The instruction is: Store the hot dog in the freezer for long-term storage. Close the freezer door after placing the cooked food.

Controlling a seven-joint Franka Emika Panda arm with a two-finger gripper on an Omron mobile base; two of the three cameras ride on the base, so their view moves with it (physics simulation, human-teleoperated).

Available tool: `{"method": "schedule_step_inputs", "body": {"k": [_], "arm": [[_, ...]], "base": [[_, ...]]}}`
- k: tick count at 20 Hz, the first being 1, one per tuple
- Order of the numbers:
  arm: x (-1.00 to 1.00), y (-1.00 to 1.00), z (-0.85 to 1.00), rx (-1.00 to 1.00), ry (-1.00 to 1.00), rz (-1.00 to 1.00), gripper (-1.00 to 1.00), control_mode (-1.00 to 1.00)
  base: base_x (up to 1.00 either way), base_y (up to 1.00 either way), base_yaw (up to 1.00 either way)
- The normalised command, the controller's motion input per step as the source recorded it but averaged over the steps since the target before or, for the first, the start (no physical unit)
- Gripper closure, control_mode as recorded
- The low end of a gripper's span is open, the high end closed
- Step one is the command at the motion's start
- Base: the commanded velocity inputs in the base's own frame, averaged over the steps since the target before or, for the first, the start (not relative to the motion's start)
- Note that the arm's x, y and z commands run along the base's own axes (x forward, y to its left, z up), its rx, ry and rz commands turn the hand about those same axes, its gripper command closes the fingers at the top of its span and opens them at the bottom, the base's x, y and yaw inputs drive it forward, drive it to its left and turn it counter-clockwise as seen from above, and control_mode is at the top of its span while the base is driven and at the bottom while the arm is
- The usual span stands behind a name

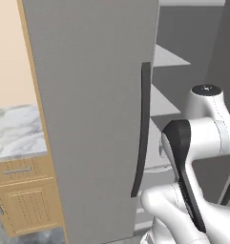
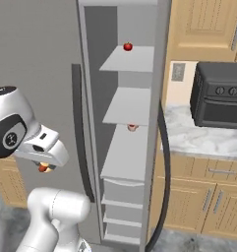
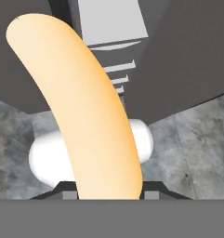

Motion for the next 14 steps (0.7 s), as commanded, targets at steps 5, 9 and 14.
{"method": "schedule_step_inputs", "body": {"k": [5,9,14], "arm": [[0.00,0.00,0.00,0.00,0.00,0.00,1.00,1.00],[0.00,0.00,0.00,0.00,0.00,0.00,1.00,1.00],[0.00,0.00,0.00,0.00,0.00,0.00,1.00,1.00]], "base": [[0.41,-0.31,-0.08],[0.37,-0.37,-0.13],[0.31,-0.35,-0.13]]}}
